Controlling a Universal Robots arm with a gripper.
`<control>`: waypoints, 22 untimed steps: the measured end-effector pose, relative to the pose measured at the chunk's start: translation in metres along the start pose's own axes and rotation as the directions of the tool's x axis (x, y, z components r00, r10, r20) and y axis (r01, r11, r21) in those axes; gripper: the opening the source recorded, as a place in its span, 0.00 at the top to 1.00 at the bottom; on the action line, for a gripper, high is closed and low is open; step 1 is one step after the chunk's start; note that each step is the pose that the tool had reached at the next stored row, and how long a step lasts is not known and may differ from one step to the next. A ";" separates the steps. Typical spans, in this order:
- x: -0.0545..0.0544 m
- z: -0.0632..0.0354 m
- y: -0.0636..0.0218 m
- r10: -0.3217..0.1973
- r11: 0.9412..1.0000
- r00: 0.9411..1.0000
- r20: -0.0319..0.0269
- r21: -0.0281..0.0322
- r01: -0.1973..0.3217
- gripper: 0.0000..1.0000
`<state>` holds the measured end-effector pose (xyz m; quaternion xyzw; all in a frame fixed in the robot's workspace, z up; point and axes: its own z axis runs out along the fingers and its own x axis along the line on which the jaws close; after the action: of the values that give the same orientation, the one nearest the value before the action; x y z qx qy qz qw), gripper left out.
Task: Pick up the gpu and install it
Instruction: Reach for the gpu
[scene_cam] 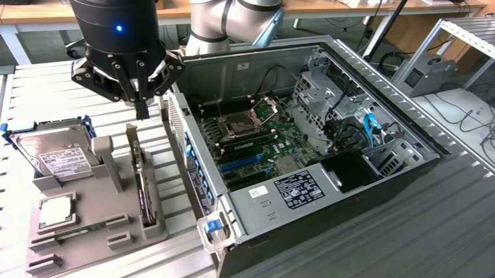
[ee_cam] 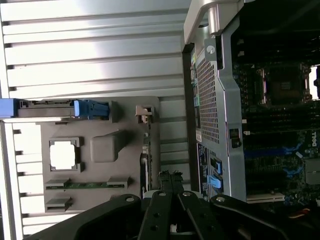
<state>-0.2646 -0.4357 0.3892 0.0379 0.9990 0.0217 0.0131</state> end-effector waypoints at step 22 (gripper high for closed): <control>-0.001 0.0002 -0.0099 0.000 1.000 1.000 0.000 0.000 0.000 0.89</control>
<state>-0.2646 -0.4456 0.3887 0.0379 0.9990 0.0217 0.0131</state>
